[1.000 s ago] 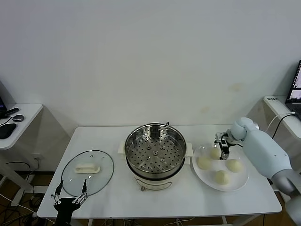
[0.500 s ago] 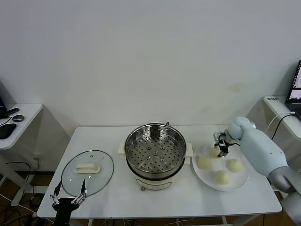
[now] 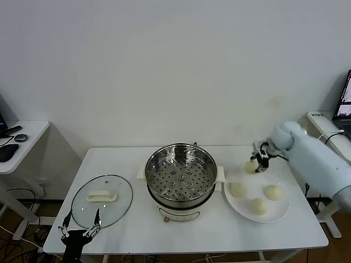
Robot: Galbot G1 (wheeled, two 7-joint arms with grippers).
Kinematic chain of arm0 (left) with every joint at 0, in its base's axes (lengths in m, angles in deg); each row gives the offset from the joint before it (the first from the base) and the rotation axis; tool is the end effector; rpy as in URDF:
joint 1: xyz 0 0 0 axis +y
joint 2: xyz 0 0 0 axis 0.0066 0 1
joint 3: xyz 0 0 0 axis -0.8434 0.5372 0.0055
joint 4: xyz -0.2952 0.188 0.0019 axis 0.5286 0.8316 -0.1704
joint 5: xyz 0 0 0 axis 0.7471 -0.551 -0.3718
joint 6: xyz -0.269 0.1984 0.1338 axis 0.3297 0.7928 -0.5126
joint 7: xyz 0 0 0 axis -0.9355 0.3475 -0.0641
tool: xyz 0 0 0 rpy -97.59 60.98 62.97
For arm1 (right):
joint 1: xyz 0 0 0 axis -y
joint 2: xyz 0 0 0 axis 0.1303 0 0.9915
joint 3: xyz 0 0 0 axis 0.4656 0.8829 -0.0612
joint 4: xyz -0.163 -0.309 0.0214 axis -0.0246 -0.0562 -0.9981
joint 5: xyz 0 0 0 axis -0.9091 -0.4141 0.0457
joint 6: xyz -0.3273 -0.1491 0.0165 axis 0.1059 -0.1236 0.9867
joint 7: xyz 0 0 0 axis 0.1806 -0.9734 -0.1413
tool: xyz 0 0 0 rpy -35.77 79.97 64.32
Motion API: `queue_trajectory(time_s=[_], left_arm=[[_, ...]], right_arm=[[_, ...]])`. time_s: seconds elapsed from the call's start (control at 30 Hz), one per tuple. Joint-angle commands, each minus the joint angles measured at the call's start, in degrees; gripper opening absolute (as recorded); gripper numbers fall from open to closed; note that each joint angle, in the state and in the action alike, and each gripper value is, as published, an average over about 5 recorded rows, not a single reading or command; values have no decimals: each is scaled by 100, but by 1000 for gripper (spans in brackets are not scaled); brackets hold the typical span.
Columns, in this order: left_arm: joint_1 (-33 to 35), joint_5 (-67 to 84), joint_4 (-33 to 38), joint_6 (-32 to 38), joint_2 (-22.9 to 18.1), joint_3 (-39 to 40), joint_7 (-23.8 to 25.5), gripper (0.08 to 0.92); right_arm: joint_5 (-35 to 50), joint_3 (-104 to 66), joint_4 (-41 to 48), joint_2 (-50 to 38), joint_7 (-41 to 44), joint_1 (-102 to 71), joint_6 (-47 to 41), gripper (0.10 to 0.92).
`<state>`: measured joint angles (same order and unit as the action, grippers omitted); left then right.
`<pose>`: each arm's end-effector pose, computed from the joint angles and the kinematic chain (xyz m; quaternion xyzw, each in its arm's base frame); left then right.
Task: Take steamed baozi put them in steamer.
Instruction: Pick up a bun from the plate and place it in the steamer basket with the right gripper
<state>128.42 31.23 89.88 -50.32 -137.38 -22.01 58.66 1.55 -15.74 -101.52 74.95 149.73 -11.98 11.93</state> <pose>0.1288 0.1088 -0.3611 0.0625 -0.9948 -0.0640 0.0488 0.5838 -0.1293 -0.0745 0.5065 -0.5506 0.5955 0.2927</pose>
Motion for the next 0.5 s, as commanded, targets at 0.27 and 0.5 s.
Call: queue_trajectory(time_s=[0.27, 0.5], left_arm=[[-31, 37, 23, 20, 15, -33, -45, 823], [-4, 35, 145, 22, -24, -175, -47, 823]], right_arm=[[1879, 1962, -846, 770, 148, 2363, 814, 543], [1523, 2692, -704, 1852, -34, 2200, 1927, 551]])
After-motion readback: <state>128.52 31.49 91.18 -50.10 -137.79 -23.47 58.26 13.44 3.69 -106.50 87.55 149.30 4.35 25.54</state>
